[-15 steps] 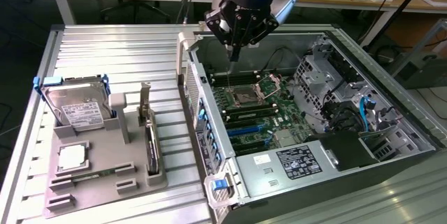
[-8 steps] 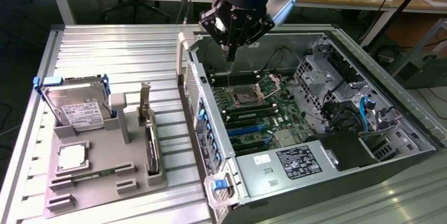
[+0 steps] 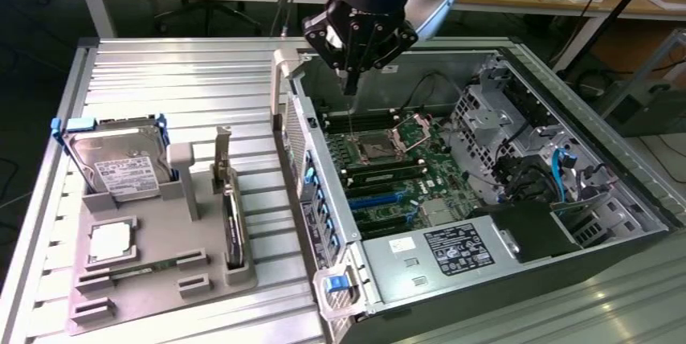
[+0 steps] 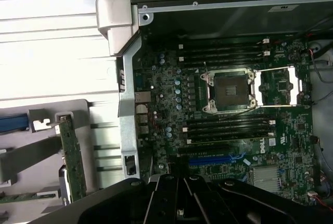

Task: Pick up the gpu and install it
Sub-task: 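Reach for the gpu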

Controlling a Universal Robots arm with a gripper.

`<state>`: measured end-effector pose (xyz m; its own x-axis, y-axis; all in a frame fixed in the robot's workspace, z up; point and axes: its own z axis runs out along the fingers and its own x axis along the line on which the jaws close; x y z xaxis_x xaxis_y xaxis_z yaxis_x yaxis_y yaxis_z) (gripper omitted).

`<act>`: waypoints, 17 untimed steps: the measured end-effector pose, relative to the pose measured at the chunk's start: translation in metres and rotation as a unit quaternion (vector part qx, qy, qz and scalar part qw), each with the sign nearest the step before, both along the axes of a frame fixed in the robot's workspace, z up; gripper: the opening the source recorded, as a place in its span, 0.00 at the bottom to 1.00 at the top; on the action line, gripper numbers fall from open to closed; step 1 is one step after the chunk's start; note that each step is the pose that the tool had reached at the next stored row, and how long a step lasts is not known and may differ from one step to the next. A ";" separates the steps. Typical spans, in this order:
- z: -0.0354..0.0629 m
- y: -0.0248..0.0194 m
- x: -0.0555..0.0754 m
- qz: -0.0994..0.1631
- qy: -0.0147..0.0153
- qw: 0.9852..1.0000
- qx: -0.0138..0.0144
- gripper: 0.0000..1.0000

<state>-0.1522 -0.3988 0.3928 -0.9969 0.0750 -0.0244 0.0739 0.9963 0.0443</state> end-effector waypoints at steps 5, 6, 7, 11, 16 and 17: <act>-0.0001 0.0000 -0.005 0.000 0.000 1.000 0.000 0.11; 0.0000 0.0000 -0.006 0.000 0.000 1.000 0.000 0.11; 0.0000 0.0000 -0.007 0.000 0.000 1.000 0.000 0.11; -0.0001 0.0000 -0.010 0.000 0.000 1.000 0.000 0.11; -0.0001 0.0000 -0.012 0.000 0.000 1.000 0.000 0.11; 0.0000 0.0000 -0.013 0.000 0.000 1.000 0.000 0.11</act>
